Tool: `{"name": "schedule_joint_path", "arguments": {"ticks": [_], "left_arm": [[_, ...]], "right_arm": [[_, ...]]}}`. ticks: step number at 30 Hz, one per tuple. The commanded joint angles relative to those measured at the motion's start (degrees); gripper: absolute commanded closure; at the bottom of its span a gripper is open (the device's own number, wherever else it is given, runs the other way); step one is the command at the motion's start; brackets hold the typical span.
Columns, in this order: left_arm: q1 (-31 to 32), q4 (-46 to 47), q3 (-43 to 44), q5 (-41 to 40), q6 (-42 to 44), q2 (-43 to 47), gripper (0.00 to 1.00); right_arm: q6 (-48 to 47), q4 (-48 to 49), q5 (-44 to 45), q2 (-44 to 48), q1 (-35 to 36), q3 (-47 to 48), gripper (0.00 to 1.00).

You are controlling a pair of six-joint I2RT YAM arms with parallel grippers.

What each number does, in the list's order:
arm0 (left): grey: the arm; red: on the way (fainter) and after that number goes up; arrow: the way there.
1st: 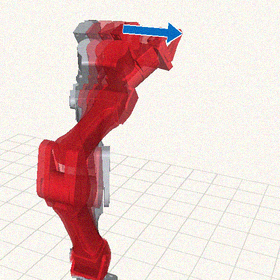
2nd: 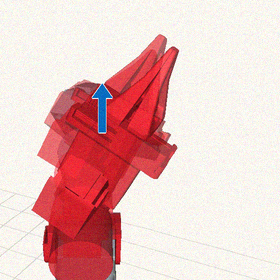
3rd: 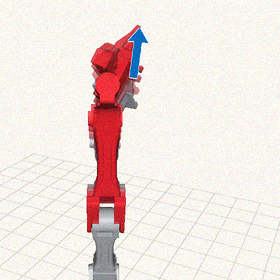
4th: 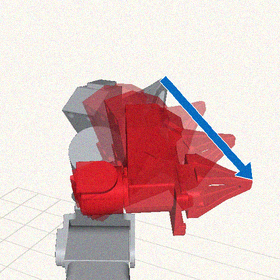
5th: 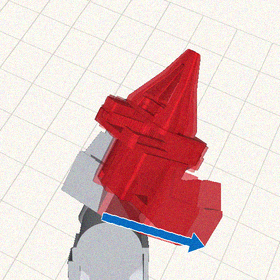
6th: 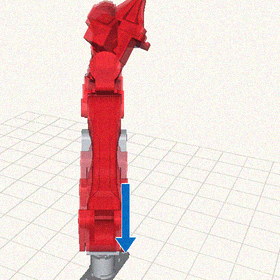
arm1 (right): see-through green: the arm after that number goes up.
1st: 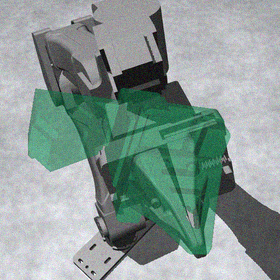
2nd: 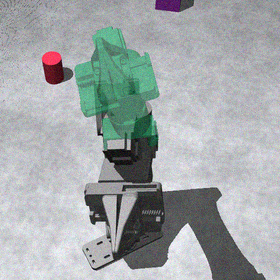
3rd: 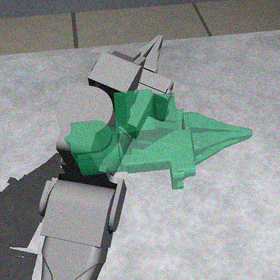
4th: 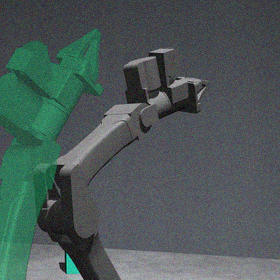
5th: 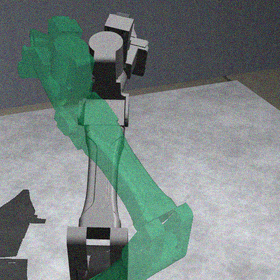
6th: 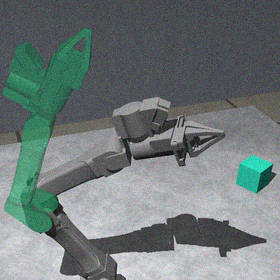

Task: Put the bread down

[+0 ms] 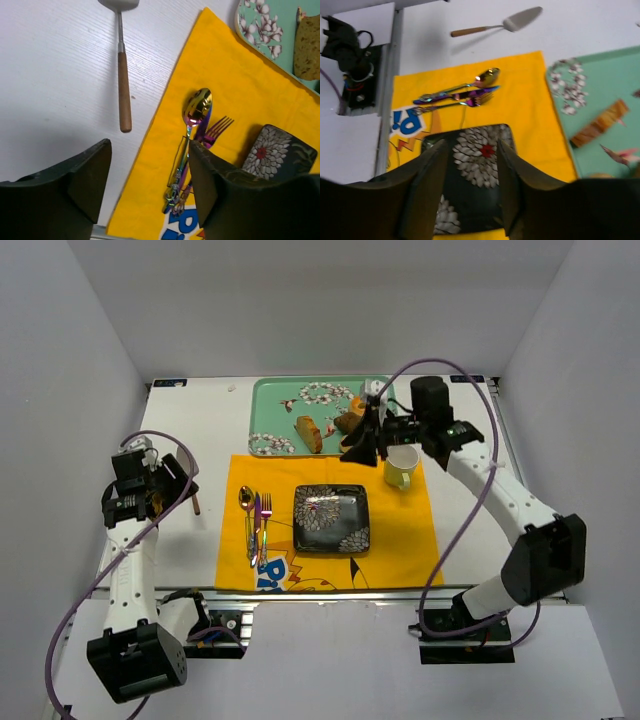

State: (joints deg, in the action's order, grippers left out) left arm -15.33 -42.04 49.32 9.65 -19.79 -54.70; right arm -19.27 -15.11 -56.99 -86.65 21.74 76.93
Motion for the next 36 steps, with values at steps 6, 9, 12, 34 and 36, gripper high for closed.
{"name": "schedule_joint_path", "arguments": {"ticks": [6,9,12,34,36], "left_arm": [[-0.31,9.95,-5.63,-2.71,0.89,-2.60,0.25],[-0.31,14.87,-9.15,-2.53,1.16,-4.01,0.25],[-0.05,20.14,-11.78,-1.65,1.16,-5.68,0.27],[6.19,39.49,-16.89,-14.57,0.81,-21.15,0.38],[6.37,39.93,-16.63,-14.40,1.16,-22.11,0.41]], "right_arm": [[3.10,5.27,9.70,5.79,2.43,-9.69,0.46],[2.75,4.04,10.32,5.01,2.43,-9.43,0.46],[2.48,2.90,10.50,4.21,2.43,-8.99,0.46],[2.66,-0.26,11.82,3.86,2.35,-8.46,0.46],[2.13,-0.97,12.17,3.95,2.35,-8.37,0.46]]}}
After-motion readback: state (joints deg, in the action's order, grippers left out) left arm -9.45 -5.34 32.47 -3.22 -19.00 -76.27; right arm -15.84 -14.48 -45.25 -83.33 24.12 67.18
